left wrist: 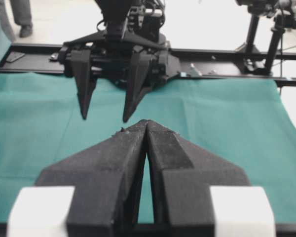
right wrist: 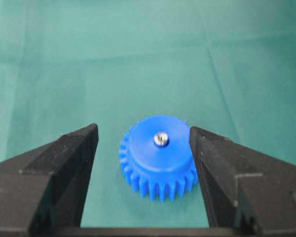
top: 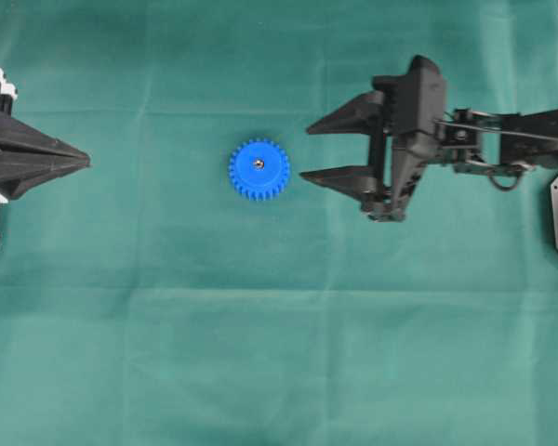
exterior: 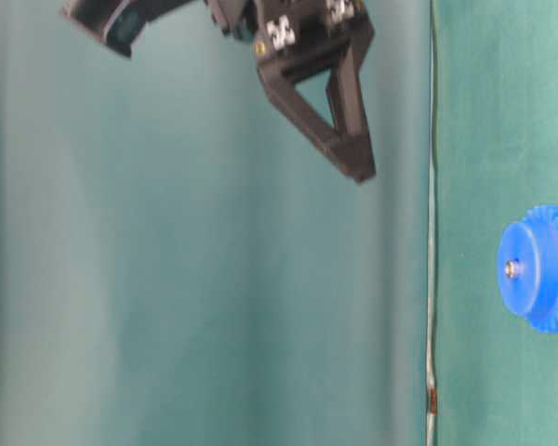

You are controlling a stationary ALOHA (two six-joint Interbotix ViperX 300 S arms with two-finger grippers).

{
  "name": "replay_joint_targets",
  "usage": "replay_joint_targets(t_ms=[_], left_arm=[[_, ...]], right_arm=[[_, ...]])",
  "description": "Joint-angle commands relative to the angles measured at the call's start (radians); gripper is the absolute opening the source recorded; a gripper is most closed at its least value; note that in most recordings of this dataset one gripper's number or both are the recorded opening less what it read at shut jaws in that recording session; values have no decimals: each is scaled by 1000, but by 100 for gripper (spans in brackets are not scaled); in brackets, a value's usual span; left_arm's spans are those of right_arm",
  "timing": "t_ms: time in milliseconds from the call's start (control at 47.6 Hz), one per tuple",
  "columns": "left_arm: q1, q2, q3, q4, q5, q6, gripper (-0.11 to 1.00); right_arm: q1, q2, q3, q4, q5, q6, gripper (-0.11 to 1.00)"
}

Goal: Insert the shaft placed at a random location into the center hole of the medium gear at another random location.

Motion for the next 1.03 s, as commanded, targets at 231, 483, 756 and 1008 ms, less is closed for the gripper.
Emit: replay_joint_targets(t_ms=[231, 483, 756, 1008], left_arm=[[-2, 8, -20, 2, -5, -2, 0], [-2, 8, -21, 3, -5, -2, 0], [-2, 8, -20, 2, -2, -2, 0], [-2, 8, -21, 2, 5, -2, 0]], right_arm=[[5, -110, 71, 3, 15, 29, 74], [5, -126, 84, 3, 20, 29, 74], [5, -126, 83, 3, 20, 29, 74], [5, -126, 81, 3, 20, 29, 74]])
